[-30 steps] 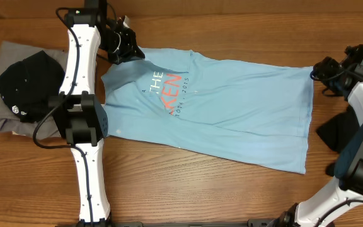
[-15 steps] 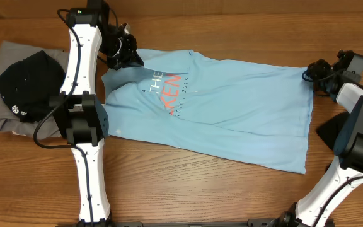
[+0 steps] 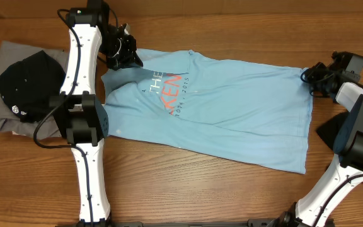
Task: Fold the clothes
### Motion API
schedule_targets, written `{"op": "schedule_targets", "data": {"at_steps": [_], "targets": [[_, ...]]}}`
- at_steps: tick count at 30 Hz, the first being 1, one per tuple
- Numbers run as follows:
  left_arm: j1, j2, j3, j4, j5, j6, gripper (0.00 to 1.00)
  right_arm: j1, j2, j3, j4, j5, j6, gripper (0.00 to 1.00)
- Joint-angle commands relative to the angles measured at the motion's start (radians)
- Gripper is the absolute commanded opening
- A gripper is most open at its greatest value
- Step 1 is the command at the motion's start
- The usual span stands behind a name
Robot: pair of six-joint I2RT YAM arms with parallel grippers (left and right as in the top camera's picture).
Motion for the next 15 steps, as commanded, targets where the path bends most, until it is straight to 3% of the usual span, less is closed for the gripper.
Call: {"op": "schedule_targets", "data": {"at_steps": [1,6,15], "targets": [[-0.005,0.011,0.027,-0.006,-0.002,0.027,0.04,-0.001,-0.019,0.029,0.000,-0.034,-0.024,0.13],[0.000,0.011,0.041,-0.021,-0.002,0.034,0.04,-0.001,-0.123,0.029,-0.027,-0.032,-0.070,0.13],[0.048,0.011,0.137,-0.156,-0.042,0.080,0.04,-0.002,-0.299,0.029,-0.244,0.042,-0.069,0.08]]}}
